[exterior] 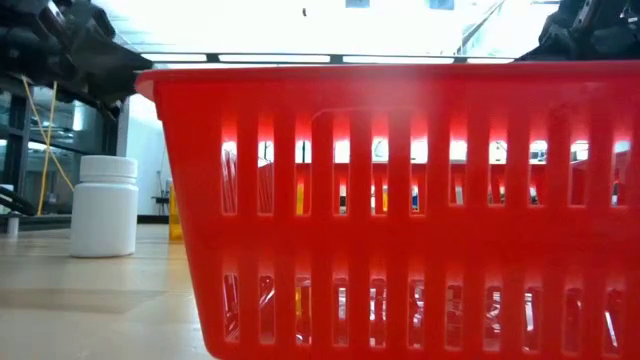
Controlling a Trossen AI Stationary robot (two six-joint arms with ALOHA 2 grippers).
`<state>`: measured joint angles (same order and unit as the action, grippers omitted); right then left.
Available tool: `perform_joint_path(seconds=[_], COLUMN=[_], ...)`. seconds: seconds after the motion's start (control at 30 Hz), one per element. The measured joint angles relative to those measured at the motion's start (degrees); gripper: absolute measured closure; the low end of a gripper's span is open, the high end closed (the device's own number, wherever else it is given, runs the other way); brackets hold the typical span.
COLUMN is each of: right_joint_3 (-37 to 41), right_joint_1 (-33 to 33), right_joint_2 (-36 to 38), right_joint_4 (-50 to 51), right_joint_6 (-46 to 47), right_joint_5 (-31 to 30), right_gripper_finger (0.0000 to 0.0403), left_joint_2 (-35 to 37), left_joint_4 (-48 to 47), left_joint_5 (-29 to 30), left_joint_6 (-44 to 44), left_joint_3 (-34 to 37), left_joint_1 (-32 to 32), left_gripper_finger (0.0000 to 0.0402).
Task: Pick and place pill bottles into a basket
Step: Put the orange pill bottle into the red bin
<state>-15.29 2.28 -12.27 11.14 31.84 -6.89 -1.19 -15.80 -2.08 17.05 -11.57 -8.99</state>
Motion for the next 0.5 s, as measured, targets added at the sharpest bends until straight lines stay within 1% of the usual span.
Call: perform_joint_path(seconds=[0.13,0.2,0.37,0.5], right_joint_3=[-6.2,-9.8,-19.8,-27.8], right_joint_1=[0.0,0.0,0.0,0.0], right_joint_2=[-4.8,-8.5,-20.9,-31.7], right_joint_4=[7.9,12.2,22.1,29.5], right_joint_6=[-3.7,-5.4,-10.7,-14.1], right_joint_5=[0.0,0.0,0.0,0.0], right_gripper_finger=[0.0396,0.0396,0.0396,0.0396], left_joint_2=[-1.4,-2.9,-7.3,-12.0], left_joint_4=[-10.1,-13.0,-14.3,-14.3], left_joint_5=[0.5,0.5,-0.8,-4.2], left_joint_6=[-2.3,-2.7,-0.8,5.8], left_joint_3=[-6.7,-9.1,-13.1,-15.7], left_joint_1=[0.0,0.0,0.0,0.0], left_gripper_finger=[0.0211,0.0211,0.0211,0.0211])
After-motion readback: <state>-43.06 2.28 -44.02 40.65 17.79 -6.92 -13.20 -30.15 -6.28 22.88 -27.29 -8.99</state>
